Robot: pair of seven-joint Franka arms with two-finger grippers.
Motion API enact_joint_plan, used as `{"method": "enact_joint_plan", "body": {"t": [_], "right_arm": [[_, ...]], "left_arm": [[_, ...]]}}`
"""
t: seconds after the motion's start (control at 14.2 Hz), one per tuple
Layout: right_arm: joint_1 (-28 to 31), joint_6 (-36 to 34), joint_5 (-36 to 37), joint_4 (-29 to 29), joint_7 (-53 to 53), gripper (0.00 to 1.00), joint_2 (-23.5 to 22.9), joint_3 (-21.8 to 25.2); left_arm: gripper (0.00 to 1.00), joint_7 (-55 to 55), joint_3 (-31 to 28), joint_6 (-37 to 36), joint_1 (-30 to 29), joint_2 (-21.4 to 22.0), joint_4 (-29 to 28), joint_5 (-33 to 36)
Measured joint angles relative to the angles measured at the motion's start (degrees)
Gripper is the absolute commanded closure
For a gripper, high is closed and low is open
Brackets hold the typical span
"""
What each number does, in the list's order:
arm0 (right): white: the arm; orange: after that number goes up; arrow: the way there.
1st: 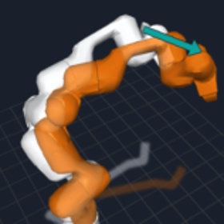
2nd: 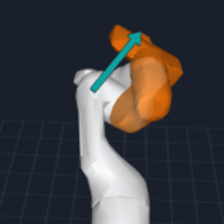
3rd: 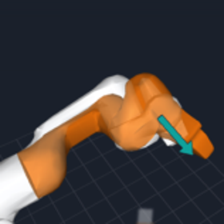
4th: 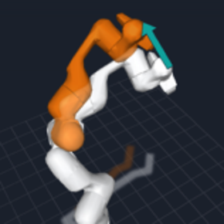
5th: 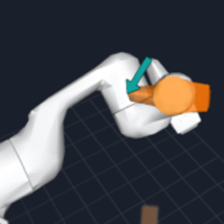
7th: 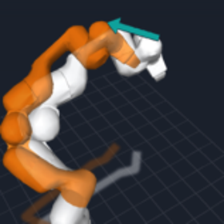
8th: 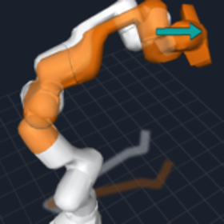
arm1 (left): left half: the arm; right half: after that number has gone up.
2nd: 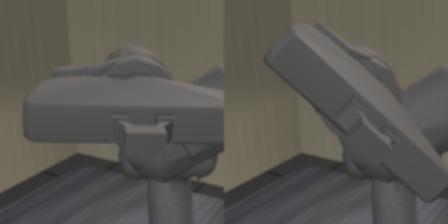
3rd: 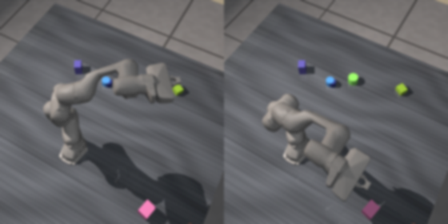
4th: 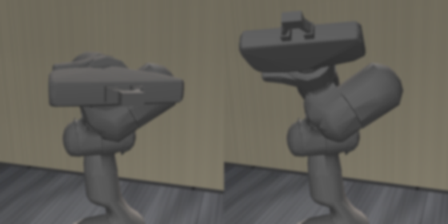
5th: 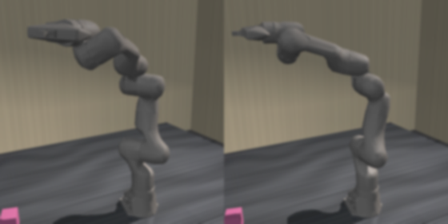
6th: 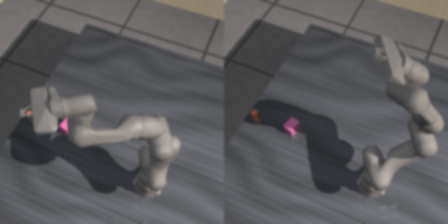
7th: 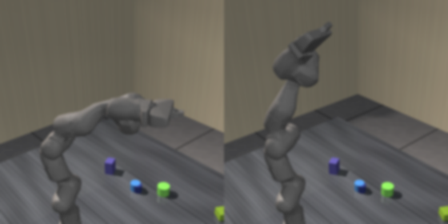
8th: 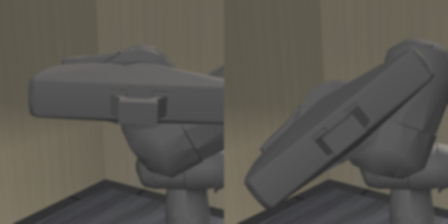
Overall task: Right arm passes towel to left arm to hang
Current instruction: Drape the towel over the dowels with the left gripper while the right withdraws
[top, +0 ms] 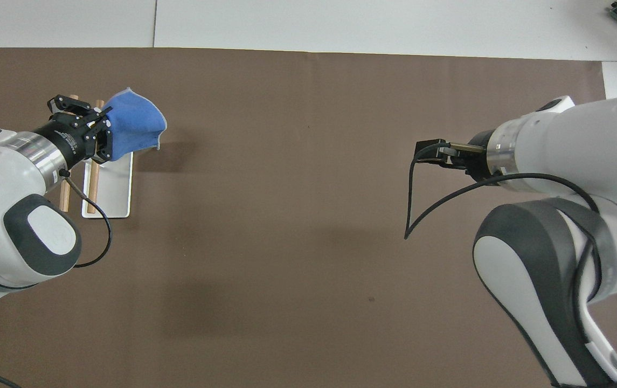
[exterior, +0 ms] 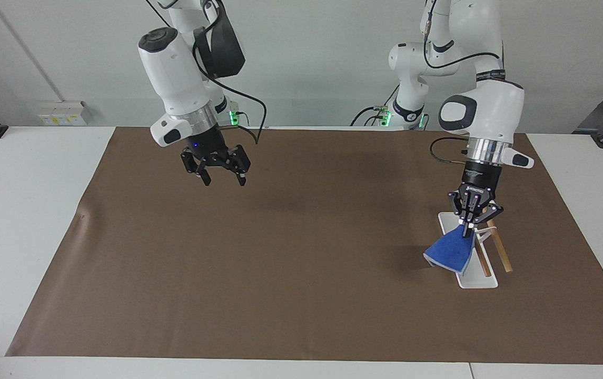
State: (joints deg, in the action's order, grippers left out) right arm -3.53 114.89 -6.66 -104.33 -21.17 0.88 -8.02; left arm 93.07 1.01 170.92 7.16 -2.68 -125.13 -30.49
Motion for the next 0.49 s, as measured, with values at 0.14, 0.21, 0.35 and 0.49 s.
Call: {"method": "enact_joint_plan", "body": {"t": [0.14, 0.21, 0.35, 0.49], "right_arm": [[2.10, -6.91, 1.18, 3.28, 0.00, 0.00, 1.59, 0.20], [2.87, -10.28, 1.26, 5.21, 0.00, 0.00, 2.09, 0.22], [4.42, -16.83, 1.33, 9.66, 0.00, 0.00, 2.62, 0.27], [6.52, -22.14, 1.36, 13.19, 0.01, 0.00, 2.81, 0.36]], "left_arm": [[1.00, -0.12, -0.01, 0.12, -3.69, 0.01, -0.09, 0.00], [1.00, -0.51, -0.01, 0.14, -5.29, 0.01, -0.09, 0.00], [1.00, -1.13, -0.02, 0.15, -8.29, 0.02, -0.11, 0.00], [1.00, -1.77, -0.02, 0.15, -11.13, 0.02, -0.21, 0.00]]}}
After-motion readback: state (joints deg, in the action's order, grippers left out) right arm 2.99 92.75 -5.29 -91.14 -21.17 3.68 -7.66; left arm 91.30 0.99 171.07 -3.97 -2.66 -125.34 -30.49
